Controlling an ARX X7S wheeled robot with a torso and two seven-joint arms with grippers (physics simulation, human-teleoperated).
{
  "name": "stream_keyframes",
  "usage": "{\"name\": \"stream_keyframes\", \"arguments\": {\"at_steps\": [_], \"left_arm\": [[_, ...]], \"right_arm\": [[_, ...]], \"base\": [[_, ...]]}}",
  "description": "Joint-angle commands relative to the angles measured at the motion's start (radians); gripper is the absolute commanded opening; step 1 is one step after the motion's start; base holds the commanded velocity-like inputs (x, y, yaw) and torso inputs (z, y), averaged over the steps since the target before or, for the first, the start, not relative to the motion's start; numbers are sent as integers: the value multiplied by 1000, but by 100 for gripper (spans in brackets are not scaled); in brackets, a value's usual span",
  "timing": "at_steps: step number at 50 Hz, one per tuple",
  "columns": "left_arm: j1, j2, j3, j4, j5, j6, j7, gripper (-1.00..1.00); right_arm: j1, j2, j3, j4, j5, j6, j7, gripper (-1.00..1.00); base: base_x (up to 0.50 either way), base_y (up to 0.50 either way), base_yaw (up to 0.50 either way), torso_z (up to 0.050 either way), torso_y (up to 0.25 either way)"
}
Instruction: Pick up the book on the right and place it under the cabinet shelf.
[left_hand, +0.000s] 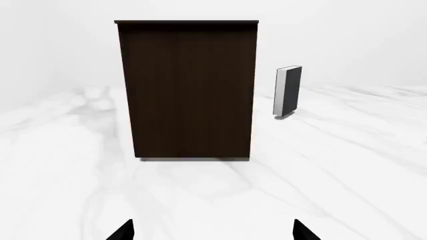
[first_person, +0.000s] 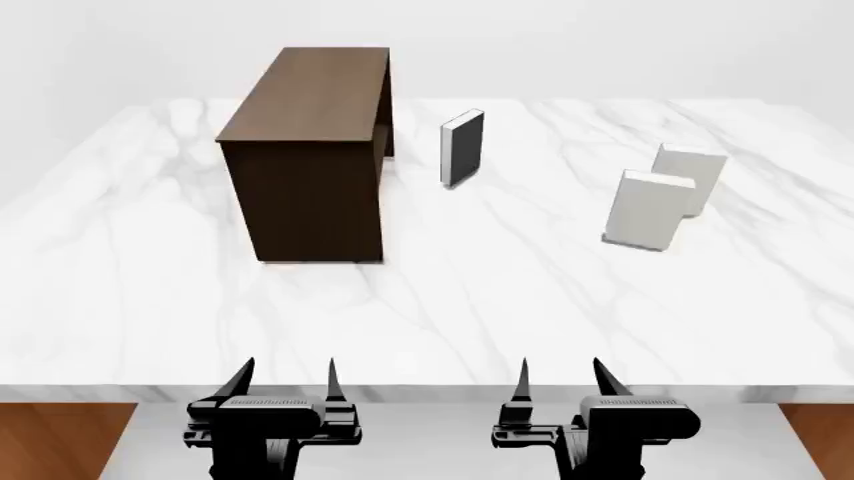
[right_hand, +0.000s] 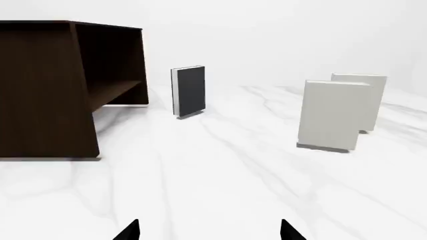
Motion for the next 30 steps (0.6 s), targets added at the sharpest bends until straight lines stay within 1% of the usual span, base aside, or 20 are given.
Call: {"name": "stream_keyframes", "arguments": {"at_steps": [1,4,7,10,13,17,22,30], "left_arm": [[2,-16,16,26,-24,-16,-14,100],[-4,-39,28,181,-36,-142,-18,100],[-27,-55,24,313,-62,-274,-21,100],[-68,-68,17,430,-89,-404,-27,100],[-109,-80,19,505,-103,-497,-32,100],[-169,-88,17,579,-124,-599,-41,100],[-251,-103,13,611,-139,-687,-52,100],[-443,-123,-11,663,-190,-892,-56,100]], "right_arm": [[-3,18,-21,-34,10,23,19,100],[2,41,-29,-224,27,207,23,100],[32,60,-28,-367,38,350,26,100],[84,70,-9,-474,67,482,31,100],[139,79,2,-535,80,579,44,100],[199,98,-10,-589,75,671,54,100],[291,121,-13,-644,79,781,59,100],[493,157,-12,-698,95,976,51,100]], "base": [[0,0,0,0,0],[0,0,0,0,0],[0,0,0,0,0],[0,0,0,0,0],[0,0,0,0,0],[0,0,0,0,0],[0,0,0,0,0],[0,0,0,0,0]]}}
